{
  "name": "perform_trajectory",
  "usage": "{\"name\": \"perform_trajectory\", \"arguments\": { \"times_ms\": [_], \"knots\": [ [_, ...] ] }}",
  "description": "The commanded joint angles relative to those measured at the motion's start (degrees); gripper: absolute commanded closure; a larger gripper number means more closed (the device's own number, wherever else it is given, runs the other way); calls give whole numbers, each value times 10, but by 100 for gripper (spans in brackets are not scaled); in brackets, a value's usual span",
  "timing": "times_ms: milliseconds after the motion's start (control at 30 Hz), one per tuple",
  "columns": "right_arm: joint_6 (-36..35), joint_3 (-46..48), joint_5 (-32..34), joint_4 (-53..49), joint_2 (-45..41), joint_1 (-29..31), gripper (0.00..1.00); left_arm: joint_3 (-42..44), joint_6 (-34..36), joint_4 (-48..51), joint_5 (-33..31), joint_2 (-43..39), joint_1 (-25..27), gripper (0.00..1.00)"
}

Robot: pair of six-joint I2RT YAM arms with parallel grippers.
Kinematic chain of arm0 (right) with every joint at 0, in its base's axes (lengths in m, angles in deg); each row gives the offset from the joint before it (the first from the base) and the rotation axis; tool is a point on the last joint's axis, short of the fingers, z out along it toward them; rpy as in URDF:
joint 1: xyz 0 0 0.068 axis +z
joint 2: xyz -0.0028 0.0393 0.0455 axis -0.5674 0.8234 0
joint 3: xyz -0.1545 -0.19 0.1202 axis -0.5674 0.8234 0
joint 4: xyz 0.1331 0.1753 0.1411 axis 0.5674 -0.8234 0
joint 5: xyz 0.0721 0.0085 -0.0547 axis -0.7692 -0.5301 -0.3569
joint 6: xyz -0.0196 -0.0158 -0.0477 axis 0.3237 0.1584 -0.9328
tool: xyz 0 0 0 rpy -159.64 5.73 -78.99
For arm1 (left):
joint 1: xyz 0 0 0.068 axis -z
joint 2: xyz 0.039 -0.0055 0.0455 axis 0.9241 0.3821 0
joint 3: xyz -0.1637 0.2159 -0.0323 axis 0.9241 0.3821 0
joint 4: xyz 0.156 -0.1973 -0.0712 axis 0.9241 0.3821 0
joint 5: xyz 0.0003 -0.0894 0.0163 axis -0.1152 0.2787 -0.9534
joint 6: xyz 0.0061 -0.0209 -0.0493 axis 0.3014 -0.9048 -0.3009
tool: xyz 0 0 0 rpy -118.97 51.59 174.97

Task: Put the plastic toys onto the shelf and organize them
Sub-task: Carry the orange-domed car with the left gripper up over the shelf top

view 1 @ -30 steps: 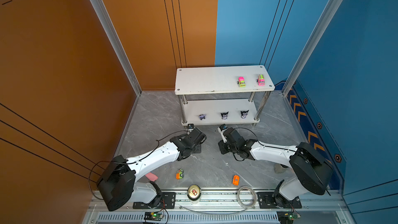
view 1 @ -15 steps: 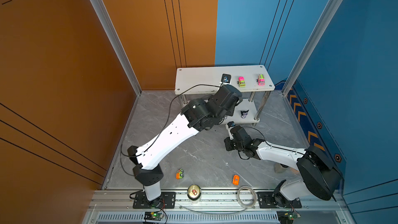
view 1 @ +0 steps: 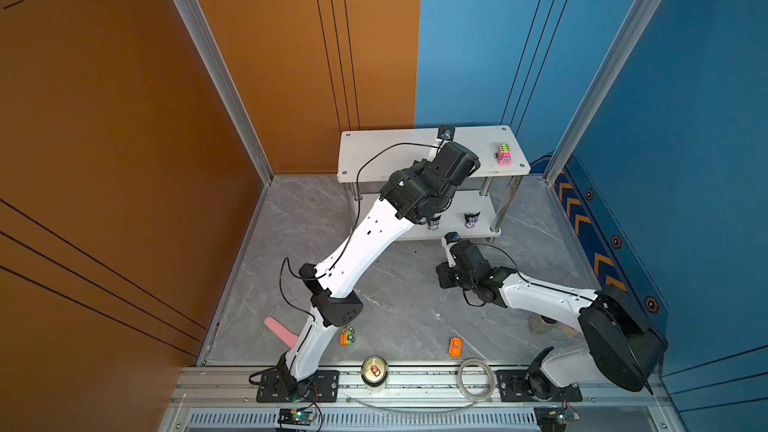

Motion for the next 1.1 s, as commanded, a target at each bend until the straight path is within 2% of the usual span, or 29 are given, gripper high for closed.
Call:
{"name": "perform_trajectory", "arguments": {
  "times_ms": [0,433,1067],
  "knots": [
    [12,8,-11,6,-10,-3,86,-9,4,-37,-3,-13,-5,79],
    [16,8,-16,5,-9,-6,86,5,-44,-72,67,11,-49,77],
    [22,8,-21,4,-9,-9,86,32,-68,-74,73,17,-50,70]
  ]
}}
